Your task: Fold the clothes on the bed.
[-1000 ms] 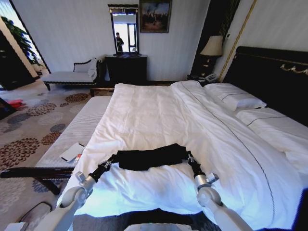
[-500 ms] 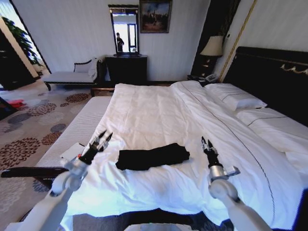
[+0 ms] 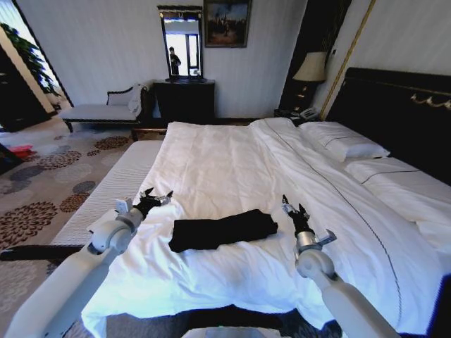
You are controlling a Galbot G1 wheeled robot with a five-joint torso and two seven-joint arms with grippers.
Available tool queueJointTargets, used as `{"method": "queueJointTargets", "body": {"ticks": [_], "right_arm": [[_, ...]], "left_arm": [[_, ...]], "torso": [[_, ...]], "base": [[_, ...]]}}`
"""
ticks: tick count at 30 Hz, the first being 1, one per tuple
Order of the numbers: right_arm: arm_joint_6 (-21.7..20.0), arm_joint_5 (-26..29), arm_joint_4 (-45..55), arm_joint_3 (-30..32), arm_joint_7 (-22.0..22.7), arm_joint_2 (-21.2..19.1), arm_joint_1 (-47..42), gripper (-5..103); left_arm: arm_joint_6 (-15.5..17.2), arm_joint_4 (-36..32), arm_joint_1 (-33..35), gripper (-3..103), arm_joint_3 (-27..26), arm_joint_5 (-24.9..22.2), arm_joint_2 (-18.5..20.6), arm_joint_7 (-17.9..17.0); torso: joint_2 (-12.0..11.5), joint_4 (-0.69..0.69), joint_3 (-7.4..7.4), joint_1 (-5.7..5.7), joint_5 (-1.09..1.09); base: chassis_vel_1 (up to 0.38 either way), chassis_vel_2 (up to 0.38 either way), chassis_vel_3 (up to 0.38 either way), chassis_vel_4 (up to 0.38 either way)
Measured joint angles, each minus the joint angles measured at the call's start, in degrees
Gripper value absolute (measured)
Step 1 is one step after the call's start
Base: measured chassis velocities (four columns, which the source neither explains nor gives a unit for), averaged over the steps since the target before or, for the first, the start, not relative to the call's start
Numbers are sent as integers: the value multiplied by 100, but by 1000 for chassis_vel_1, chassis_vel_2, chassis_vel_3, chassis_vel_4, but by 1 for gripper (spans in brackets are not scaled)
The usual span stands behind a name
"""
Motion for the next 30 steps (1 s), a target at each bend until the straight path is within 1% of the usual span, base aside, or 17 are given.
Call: {"method": "queueJointTargets", "body": {"ticks": [1,4,5,7,8,9,10,12,13,16,17,19,22,23,26,28,30], "right_arm": [[0,-7,-9,0,3,6,-3,100],[0,-87,-61,-29,36,69,-26,100],[0,-87,-61,-29,36,69,-26,100],[0,-147,-61,-24,78,104,-92,100],[0,-147,-61,-24,78,104,-92,100],[0,-163,-51,5,91,114,-135,100],[0,-194,-37,43,116,126,-181,100],[0,-224,-30,61,140,136,-206,100],[0,-224,-30,61,140,136,-206,100],[-2,-258,-32,68,171,151,-223,100],[-5,-272,-35,68,196,153,-225,100],[-7,-279,-36,69,208,154,-227,100],[-16,-306,-36,93,243,154,-243,100],[-16,-306,-36,93,243,154,-243,100],[-22,-330,-33,190,271,154,-317,100],[-92,-330,-3,282,316,149,-388,100],[-128,-321,6,296,342,146,-397,100]], "left_arm": [[-13,-16,25,100,55,38,9,16],[-119,-63,295,100,534,484,-5,127],[-119,-63,295,100,534,484,-5,127],[-163,3,457,100,781,788,19,219],[-163,3,457,100,781,788,19,219],[-186,33,494,100,839,875,59,265],[-238,67,615,100,872,1041,150,361],[-317,72,898,100,814,1217,277,509],[-317,72,898,100,814,1217,277,509],[-459,-5,1595,100,501,1457,473,708],[-529,-30,1837,100,363,1585,540,773],[-583,-43,1979,100,276,1677,586,808],[-841,-77,2327,100,26,1957,746,919],[-841,-77,2327,100,26,1957,746,919],[-1072,-185,2273,100,-100,1903,774,1000],[-1258,-390,2059,100,-189,1534,705,1105],[-1279,-442,2013,100,-205,1437,683,1126]], "torso": [[0,0,0,0,0],[0,-1,0,0,-2],[0,-1,0,0,-2],[0,1,0,-1,-3],[0,1,0,-1,-3],[0,0,0,-2,-2],[0,-6,0,-1,-2],[0,-4,0,-1,-3],[0,-4,0,-1,-3],[0,2,0,-1,-2],[1,2,0,-1,-3],[1,1,-1,-2,-2],[1,1,-1,-2,-2],[1,1,-1,-2,-2],[1,-1,0,-1,-2],[1,-4,0,-2,-1],[1,-4,-1,-1,-1]], "base": [[0,0,0,0],[0,0,0,0],[0,0,0,0],[0,0,0,0],[0,0,0,0],[0,0,0,0],[0,0,0,0],[0,0,0,0],[0,0,0,0],[0,0,0,0],[0,0,0,0],[0,0,0,0],[0,0,0,0],[0,0,0,0],[0,0,0,0],[0,0,0,0],[0,0,0,0]]}}
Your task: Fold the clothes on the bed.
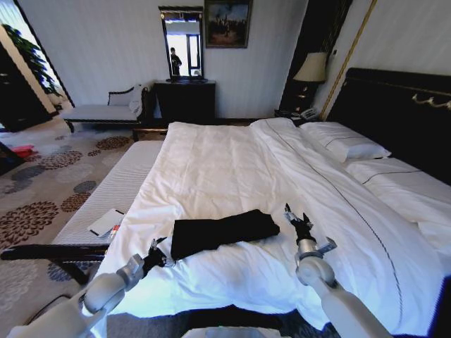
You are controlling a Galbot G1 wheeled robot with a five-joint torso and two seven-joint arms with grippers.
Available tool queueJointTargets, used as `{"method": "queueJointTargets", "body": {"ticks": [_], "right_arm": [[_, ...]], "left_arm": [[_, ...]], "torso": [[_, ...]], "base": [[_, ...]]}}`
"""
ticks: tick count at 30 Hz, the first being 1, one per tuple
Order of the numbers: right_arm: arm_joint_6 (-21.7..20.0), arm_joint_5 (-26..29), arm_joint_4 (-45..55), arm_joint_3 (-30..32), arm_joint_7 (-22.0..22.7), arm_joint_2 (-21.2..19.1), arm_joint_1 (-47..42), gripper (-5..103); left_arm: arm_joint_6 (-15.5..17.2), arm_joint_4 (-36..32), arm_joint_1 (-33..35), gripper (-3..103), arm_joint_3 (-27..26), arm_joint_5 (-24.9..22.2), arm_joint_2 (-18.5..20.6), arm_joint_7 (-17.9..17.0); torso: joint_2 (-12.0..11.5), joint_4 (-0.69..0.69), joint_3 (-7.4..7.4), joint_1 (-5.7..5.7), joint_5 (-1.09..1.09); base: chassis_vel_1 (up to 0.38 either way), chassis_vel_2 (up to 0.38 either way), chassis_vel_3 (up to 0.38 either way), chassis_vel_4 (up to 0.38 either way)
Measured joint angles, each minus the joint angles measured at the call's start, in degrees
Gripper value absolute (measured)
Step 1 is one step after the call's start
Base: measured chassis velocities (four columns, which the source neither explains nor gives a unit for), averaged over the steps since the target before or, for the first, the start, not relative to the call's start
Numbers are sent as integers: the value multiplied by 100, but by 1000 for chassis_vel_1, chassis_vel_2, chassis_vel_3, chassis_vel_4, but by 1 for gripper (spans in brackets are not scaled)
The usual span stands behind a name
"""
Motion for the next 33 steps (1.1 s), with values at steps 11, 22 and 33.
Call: {"method": "queueJointTargets", "body": {"ticks": [11,22,33], "right_arm": [[-1451,1475,474,67,932,-70,3,100],[-2106,2707,287,-88,1399,-211,426,100],[-2347,3425,129,-426,1058,-265,633,100]], "left_arm": [[662,-57,-1378,100,-431,-2849,-1589,-1207],[853,-497,-2109,100,-1182,-3603,-1985,-1370],[879,-1025,-2142,100,-1345,-3609,-1951,-1435]], "torso": [[-1,3,1,1,-1],[-1,2,1,1,0],[-1,3,1,1,0]], "base": [[0,0,0,0],[0,0,0,0],[0,0,0,0]]}}
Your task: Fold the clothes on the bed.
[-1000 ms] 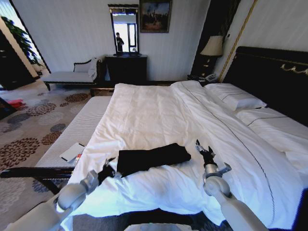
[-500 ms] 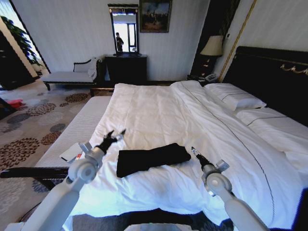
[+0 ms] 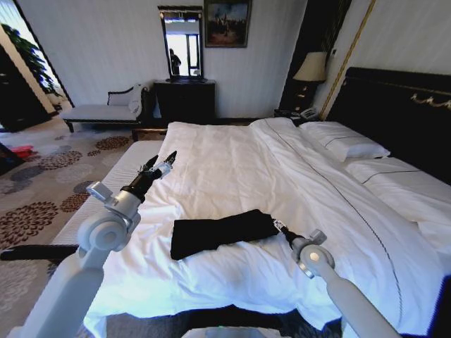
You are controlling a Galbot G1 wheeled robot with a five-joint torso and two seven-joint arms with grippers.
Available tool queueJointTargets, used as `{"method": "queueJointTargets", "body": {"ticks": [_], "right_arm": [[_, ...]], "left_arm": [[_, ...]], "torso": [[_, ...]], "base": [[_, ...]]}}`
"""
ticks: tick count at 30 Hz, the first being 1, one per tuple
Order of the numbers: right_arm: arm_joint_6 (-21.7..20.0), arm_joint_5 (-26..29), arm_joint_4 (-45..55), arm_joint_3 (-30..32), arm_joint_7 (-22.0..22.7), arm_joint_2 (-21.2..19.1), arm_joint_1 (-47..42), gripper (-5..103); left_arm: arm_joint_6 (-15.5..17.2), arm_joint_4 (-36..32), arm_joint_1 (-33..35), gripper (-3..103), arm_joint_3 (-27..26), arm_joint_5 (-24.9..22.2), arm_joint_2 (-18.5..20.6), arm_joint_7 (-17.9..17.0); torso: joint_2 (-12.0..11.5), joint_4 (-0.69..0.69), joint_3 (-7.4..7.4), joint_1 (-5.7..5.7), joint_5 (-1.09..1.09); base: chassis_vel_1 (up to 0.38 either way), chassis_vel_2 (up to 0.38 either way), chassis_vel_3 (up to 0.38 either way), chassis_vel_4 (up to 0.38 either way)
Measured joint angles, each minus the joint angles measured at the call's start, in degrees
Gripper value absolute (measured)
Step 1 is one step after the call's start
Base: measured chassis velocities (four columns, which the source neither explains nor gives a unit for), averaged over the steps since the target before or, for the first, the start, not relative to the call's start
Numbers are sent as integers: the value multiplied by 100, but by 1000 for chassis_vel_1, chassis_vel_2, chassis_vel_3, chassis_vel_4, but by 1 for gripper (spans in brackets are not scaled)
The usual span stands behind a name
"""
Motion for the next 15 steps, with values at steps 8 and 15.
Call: {"method": "queueJointTargets", "body": {"ticks": [8,15], "right_arm": [[-76,16,-72,-291,-313,-5,269,100],[-188,-57,-147,-607,-477,85,440,94]], "left_arm": [[1,-33,80,100,-39,88,9,1],[-7,-53,115,100,-105,114,64,2]], "torso": [[0,1,0,0,-1],[0,0,0,0,-1]], "base": [[0,0,0,0],[0,0,0,0]]}}
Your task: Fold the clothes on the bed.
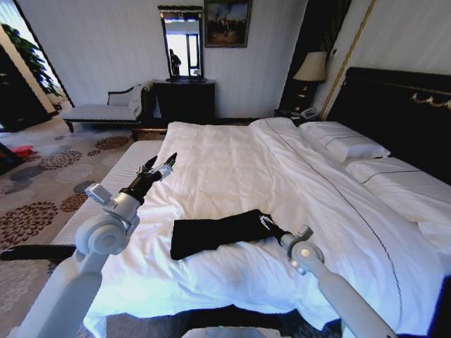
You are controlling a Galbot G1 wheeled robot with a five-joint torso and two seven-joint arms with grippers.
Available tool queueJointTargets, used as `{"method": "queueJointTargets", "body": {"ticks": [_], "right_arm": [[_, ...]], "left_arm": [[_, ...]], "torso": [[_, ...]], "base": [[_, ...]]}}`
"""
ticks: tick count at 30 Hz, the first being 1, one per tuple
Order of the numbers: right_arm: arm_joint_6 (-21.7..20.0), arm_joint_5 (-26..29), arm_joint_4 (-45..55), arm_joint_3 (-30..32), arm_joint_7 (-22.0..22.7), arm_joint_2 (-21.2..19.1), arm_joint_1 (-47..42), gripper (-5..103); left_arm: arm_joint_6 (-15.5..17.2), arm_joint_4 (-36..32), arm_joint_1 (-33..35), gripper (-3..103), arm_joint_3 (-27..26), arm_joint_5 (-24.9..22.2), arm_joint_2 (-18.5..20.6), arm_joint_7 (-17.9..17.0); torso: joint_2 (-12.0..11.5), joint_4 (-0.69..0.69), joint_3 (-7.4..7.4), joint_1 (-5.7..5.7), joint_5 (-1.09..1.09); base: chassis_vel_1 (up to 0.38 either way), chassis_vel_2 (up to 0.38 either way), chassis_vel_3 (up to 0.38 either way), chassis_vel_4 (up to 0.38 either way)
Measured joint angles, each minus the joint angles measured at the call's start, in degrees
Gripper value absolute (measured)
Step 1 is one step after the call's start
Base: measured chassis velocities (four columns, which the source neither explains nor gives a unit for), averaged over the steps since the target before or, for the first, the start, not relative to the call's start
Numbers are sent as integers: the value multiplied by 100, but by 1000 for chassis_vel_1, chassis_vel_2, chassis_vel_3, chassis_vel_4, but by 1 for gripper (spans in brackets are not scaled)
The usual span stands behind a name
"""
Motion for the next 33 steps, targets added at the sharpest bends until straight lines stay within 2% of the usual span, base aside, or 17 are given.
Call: {"method": "queueJointTargets", "body": {"ticks": [1,3,6,9,10,12,16,18,19,22,25,33], "right_arm": [[-11,-27,-1,-32,-39,9,-6,90],[-17,-59,-2,-66,-83,17,-20,90],[-17,-177,-26,-159,-194,38,-47,74],[24,-209,-36,-177,-232,48,-43,68],[77,-231,-45,-179,-268,56,-31,57],[117,-246,-50,-179,-299,57,-24,57],[279,-290,-74,-171,-427,56,-14,35],[310,-302,-78,-166,-447,56,-16,35],[372,-338,-83,-156,-476,61,-30,25],[421,-374,-83,-142,-488,74,-54,19],[457,-464,-90,-117,-490,82,-111,4],[445,-708,-62,-86,-321,112,-215,3]], "left_arm": [[-2,-7,12,100,-12,1,4,0],[-3,-15,29,100,-27,1,8,0],[-8,-45,77,100,-60,12,12,0],[-11,-48,97,100,-66,25,10,0],[-12,-48,108,100,-66,47,4,0],[-14,-47,113,100,-65,66,-2,0],[-20,-21,116,100,-54,99,-28,1],[-20,-16,116,100,-52,105,-31,0],[-24,-7,115,100,-51,117,-35,1],[-26,-5,122,100,-48,134,-37,0],[-28,-11,141,100,-48,147,-36,-2],[-38,-36,222,100,-75,233,-25,-5]], "torso": [[0,0,0,0,0],[0,0,0,0,0],[0,-1,0,0,1],[0,0,0,0,1],[0,0,0,0,0],[0,0,0,0,0],[0,0,0,0,1],[0,0,0,0,1],[0,0,0,0,1],[0,0,0,0,1],[0,0,0,0,1],[0,0,0,0,1]], "base": [[0,0,0,0],[0,0,0,0],[0,0,0,0],[0,0,0,0],[0,0,0,0],[0,0,0,0],[0,0,0,0],[0,0,0,0],[0,0,0,0],[0,0,0,0],[0,0,0,0],[0,0,0,0]]}}
